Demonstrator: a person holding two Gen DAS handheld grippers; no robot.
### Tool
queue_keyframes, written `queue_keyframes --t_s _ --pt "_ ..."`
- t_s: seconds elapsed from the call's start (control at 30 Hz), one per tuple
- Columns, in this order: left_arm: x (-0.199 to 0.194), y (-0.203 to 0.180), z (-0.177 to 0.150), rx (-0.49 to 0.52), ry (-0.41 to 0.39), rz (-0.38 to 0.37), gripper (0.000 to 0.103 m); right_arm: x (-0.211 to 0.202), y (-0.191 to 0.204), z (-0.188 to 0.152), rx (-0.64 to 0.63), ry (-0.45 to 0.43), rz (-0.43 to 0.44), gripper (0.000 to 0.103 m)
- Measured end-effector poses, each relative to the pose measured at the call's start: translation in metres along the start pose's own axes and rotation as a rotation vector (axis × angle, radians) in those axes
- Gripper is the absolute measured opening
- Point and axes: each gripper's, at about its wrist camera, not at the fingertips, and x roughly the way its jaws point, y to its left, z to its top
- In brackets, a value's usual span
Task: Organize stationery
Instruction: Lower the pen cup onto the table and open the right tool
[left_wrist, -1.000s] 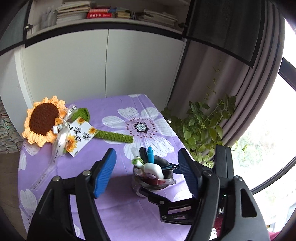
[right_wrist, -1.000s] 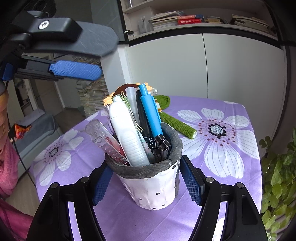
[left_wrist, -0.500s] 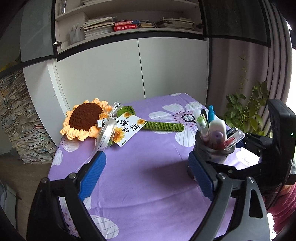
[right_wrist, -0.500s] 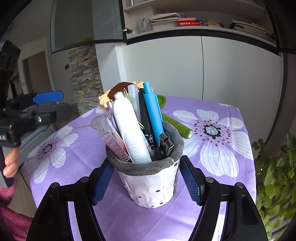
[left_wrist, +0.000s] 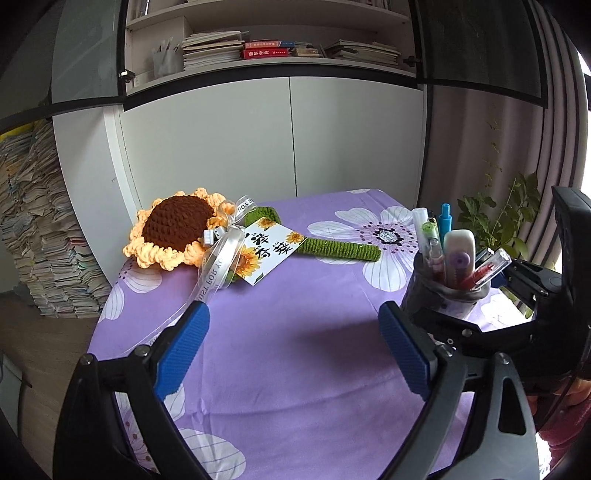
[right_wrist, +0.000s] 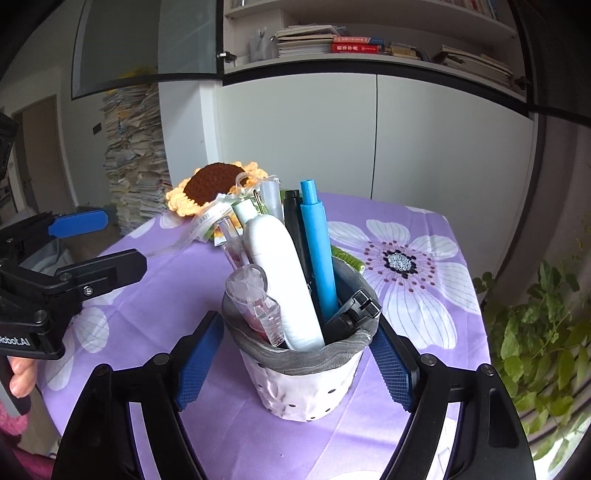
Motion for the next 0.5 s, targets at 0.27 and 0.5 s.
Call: queue_keyframes --t_s 0.27,0.5 --pt "0.002 0.015 -0.004 -0.055 0.001 -0.039 0.094 0.007 -0.002 0.001 0.048 0.022 -0.038 0.073" --pt "0.008 0.026 -0.010 -0.055 0.008 -0.026 0.094 0.008 0.001 0.004 0.078 0.023 -0.038 0.072"
